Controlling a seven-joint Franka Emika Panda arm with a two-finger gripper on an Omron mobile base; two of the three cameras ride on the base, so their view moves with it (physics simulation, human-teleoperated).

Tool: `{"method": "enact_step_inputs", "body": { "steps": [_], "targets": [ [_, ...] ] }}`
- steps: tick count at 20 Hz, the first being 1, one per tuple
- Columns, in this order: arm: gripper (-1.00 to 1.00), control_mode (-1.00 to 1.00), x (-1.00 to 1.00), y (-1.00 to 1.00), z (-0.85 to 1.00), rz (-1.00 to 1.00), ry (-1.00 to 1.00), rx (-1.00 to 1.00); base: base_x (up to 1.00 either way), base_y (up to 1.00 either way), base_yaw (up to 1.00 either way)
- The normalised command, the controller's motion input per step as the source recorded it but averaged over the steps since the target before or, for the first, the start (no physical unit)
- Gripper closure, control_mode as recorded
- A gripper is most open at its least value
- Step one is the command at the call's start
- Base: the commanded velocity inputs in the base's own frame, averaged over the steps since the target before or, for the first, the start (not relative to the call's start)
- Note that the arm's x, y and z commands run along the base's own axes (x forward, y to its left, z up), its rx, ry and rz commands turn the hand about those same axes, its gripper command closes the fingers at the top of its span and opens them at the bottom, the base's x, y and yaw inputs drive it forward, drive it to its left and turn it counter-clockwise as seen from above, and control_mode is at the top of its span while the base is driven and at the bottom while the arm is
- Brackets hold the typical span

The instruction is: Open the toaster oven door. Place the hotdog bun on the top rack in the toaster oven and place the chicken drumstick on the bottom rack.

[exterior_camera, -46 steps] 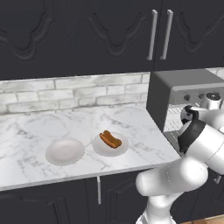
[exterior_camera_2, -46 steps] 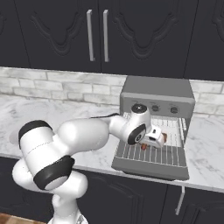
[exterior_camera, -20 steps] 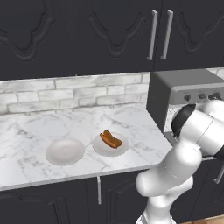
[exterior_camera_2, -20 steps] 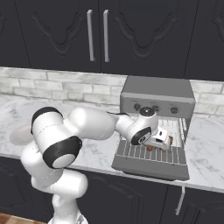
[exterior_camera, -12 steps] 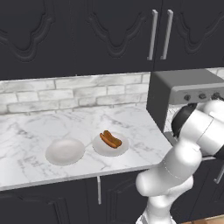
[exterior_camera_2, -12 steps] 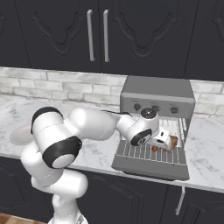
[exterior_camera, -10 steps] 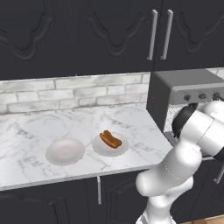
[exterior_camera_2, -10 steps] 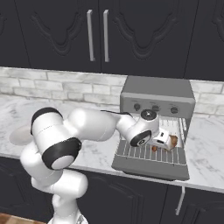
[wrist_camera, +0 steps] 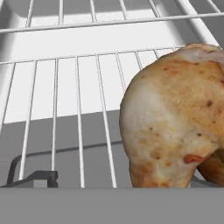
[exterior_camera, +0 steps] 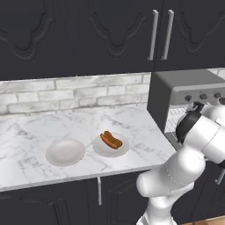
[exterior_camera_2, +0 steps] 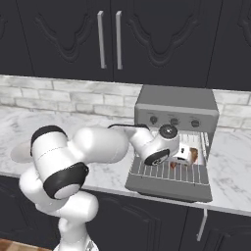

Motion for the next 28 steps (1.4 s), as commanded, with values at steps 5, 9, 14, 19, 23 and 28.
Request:
{"method": "enact_step_inputs", "body": {
  "steps": [5, 9, 14, 19, 23, 28],
  "targets": [
    [-1.00, -1.00, 0.00, 0.44, 0.05, -0.01, 0.05, -0.16, 0.00, 0.00, 0.00],
    [-1.00, -1.00, 0.14, 0.70, -0.18, -0.01, 0.12, -0.20, 0.00, 0.00, 0.00],
    [-1.00, -1.00, 0.24, 0.50, -0.86, 0.00, 0.12, -0.19, 0.00, 0.00, 0.00],
    [-1.00, -1.00, 0.22, 0.04, -0.98, 0.07, 0.11, -0.05, 0.00, 0.00, 0.00],
    [-1.00, -1.00, -0.15, -0.13, -0.61, 0.13, 0.07, 0.00, 0.00, 0.00, 0.00],
    [-1.00, -1.00, -0.51, -0.37, -0.70, 0.23, 0.25, 0.12, 0.00, 0.00, 0.00]
  ]
}}
